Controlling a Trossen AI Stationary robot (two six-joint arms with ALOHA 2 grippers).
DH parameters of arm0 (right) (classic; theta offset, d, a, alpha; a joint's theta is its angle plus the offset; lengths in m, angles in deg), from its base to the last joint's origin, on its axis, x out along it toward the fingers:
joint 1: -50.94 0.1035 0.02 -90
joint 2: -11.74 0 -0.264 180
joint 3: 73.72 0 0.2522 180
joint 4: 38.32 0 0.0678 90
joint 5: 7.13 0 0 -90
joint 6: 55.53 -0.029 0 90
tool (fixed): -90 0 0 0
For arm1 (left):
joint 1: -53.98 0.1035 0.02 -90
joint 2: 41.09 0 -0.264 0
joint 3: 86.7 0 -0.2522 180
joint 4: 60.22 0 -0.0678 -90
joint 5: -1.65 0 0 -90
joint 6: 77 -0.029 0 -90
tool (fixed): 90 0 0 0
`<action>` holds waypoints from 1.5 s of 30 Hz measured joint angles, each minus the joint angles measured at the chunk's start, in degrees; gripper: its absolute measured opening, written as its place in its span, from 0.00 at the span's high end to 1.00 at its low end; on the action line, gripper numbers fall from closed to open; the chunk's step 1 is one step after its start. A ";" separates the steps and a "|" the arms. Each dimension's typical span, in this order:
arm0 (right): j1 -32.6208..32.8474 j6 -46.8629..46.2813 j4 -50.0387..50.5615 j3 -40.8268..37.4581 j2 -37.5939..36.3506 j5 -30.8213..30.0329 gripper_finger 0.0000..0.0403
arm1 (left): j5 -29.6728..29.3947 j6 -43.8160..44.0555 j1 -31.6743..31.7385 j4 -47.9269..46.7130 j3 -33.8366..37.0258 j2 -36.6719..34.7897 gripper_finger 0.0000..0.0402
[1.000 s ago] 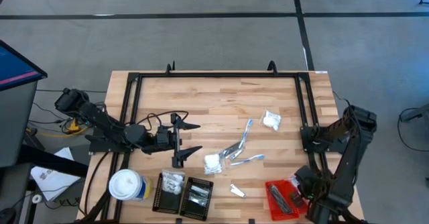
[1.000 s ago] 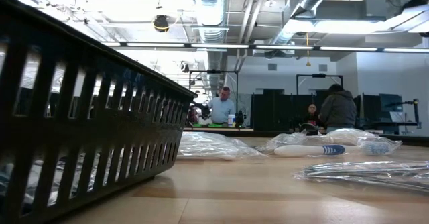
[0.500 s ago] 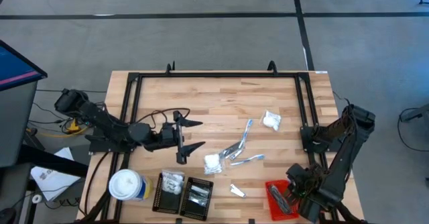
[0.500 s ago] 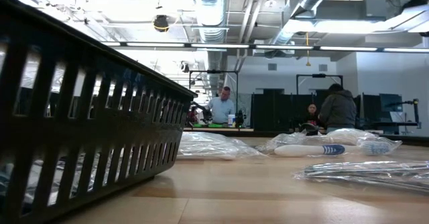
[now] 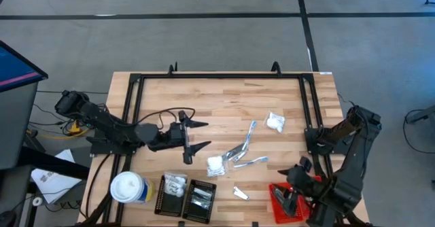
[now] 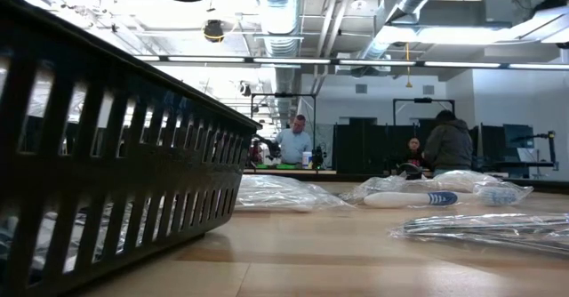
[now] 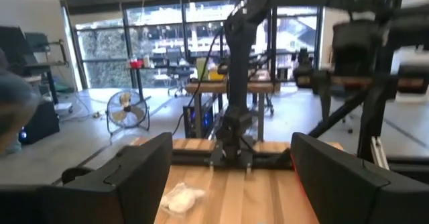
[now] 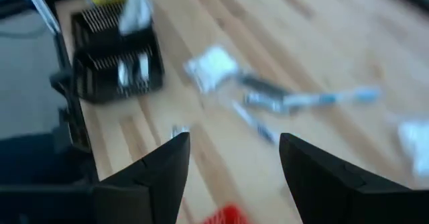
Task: Pick & Place Travel size toiletries
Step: Put the cotton pack into the left black bin
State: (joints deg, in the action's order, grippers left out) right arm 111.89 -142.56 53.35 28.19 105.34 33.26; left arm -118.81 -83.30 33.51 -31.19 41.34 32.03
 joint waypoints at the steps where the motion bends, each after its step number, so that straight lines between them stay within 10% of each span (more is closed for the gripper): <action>1: 0.00 1.04 0.07 0.41 0.00 -1.72 0.45 | 0.00 0.47 0.00 -1.38 -0.38 0.00 0.26; 18: -6.49 4.68 4.82 1.04 0.00 -5.91 0.45 | -2.19 7.00 0.00 -23.86 -1.94 -7.72 0.26; 45: -25.84 30.70 -8.74 -6.33 0.39 5.23 0.45 | 1.86 15.32 -6.37 -35.20 -1.94 -13.64 0.26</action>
State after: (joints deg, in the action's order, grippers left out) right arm 86.05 -111.86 44.61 21.85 105.74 38.49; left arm -116.95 -67.98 27.14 -66.38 39.40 18.39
